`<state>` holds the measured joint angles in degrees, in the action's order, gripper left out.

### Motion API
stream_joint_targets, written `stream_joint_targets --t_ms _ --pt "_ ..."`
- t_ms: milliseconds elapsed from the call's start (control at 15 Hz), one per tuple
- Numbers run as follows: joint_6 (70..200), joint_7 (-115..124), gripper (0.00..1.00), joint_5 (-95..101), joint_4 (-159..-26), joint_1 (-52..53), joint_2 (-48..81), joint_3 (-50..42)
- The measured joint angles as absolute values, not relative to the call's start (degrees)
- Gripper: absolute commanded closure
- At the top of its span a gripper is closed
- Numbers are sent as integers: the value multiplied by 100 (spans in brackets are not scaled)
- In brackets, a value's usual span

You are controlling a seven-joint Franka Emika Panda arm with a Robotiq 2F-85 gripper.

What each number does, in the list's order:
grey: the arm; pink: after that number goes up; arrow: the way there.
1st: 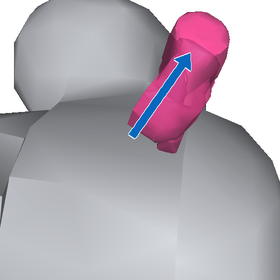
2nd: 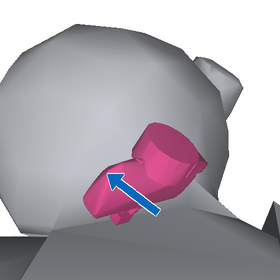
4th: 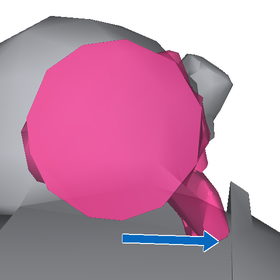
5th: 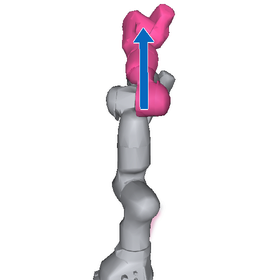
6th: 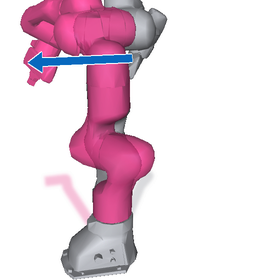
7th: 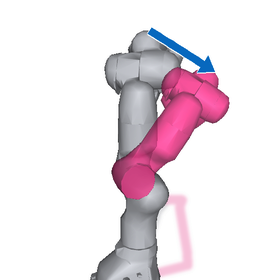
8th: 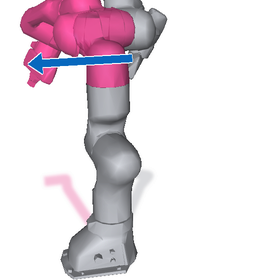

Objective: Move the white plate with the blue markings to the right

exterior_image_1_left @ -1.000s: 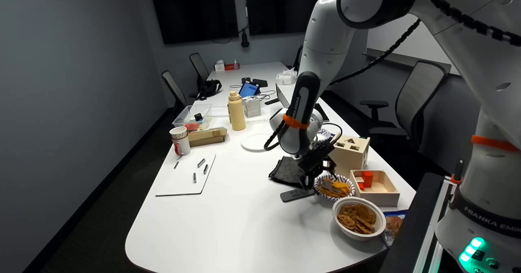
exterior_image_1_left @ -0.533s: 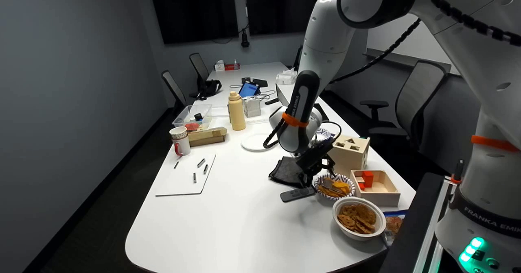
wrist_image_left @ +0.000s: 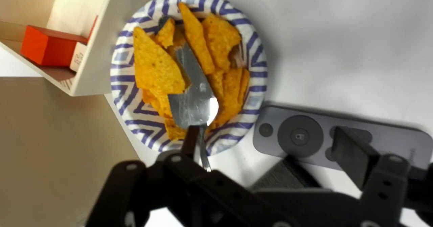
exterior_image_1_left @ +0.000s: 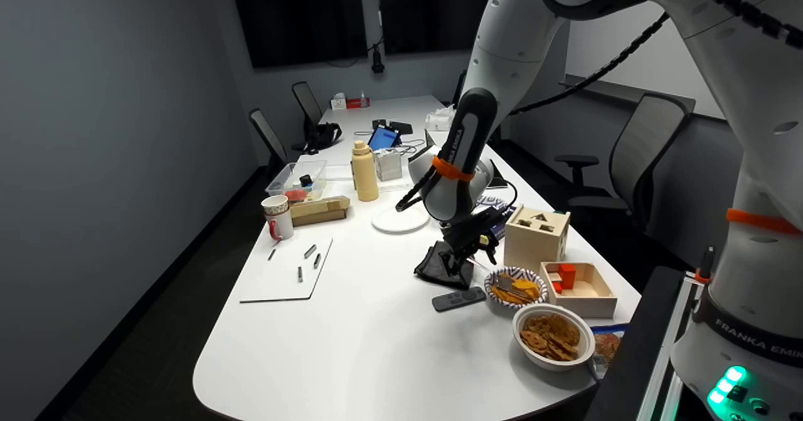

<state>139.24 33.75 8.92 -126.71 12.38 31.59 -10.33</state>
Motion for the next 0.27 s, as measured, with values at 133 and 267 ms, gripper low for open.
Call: stream_joint_targets --t_ms 133,267 --pt "14367 3373 0 892 -12920 1238 2908 -997" --pt "14740 3373 0 897 -13192 1240 2666 -987"
